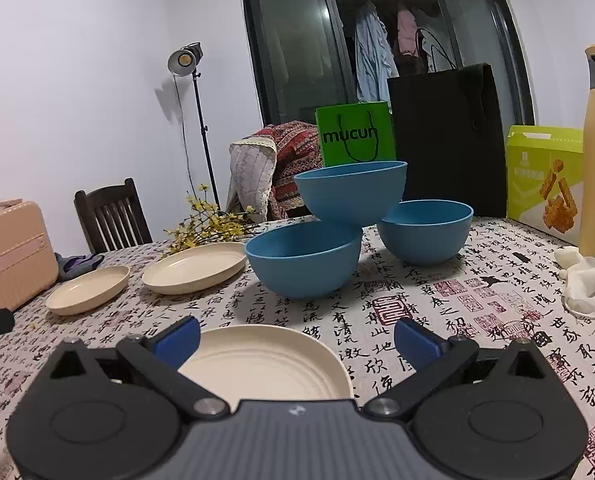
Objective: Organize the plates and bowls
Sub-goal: 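Move both grippers back toward the two cream plates beside the yellow flowers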
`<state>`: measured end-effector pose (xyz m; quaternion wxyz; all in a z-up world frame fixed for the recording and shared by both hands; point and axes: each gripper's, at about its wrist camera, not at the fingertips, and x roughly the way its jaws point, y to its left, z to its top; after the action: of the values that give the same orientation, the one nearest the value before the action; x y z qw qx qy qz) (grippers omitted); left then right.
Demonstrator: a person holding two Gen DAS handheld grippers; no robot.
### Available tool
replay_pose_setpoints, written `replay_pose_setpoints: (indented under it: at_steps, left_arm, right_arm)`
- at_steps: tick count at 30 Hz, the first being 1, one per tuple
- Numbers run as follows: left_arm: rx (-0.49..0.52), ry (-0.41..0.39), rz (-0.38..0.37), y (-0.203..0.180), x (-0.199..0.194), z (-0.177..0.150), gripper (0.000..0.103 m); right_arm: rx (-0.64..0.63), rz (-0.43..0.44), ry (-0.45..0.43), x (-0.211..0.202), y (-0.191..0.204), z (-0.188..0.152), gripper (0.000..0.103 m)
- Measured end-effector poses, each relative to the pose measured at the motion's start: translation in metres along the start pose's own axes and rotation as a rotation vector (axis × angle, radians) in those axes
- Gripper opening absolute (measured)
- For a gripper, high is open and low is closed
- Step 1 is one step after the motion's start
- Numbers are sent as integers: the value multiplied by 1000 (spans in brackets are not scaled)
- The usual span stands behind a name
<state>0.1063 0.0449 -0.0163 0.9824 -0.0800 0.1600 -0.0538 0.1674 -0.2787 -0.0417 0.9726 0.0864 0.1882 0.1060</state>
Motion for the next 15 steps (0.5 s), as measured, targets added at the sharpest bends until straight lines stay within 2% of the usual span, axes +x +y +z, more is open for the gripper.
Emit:
replay_pose_setpoints:
  at_steps: [15]
  left_arm:
    - [-49, 47, -13, 16, 30, 12, 103]
  right_arm:
    - [8, -13, 10, 14, -14, 13, 103]
